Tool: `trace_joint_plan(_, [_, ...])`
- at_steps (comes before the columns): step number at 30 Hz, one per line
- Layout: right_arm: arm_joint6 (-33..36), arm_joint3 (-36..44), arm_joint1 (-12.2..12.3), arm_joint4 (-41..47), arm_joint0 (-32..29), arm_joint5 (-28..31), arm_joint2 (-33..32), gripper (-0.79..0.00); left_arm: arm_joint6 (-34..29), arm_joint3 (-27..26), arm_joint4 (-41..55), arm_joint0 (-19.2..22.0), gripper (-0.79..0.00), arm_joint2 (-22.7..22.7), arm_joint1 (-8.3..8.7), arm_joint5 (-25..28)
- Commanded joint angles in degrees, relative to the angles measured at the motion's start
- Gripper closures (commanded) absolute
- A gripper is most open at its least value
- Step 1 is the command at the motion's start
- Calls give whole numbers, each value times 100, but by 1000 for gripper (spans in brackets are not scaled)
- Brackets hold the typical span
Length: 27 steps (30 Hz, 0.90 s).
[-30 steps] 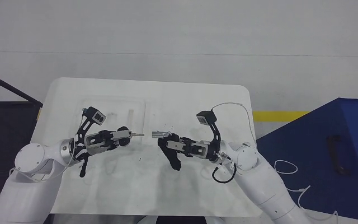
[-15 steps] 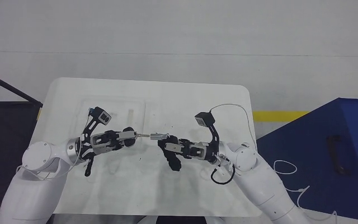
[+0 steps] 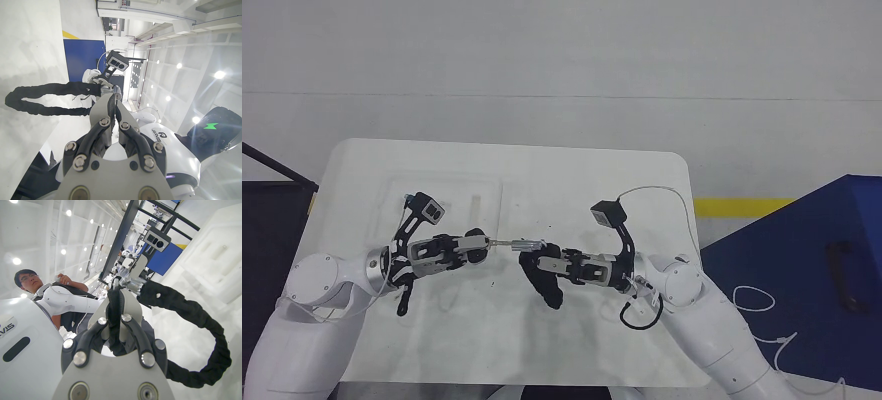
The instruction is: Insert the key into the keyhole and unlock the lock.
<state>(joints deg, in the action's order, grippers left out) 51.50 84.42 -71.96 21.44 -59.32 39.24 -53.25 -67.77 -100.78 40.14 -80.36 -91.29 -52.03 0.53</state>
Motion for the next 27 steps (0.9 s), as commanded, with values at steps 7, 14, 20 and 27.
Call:
trace_joint_plan(7, [6, -3, -2, -11, 5, 0, -2, 0, 6, -29, 8, -13, 0, -15, 3, -18])
trace_joint_plan(14, [22, -28, -6, 20, 25, -14, -4, 0, 26, -44, -6, -23, 0, -38, 5, -9])
trace_joint_plan(20, [40, -56, -10, 63, 43, -20, -3, 0, 32, -24, 0, -12, 0, -53, 8, -29])
trace_joint_plan(27, [80, -130, -19, 86, 84, 4, 8, 0, 18, -45, -9, -1, 0, -23, 8, -61])
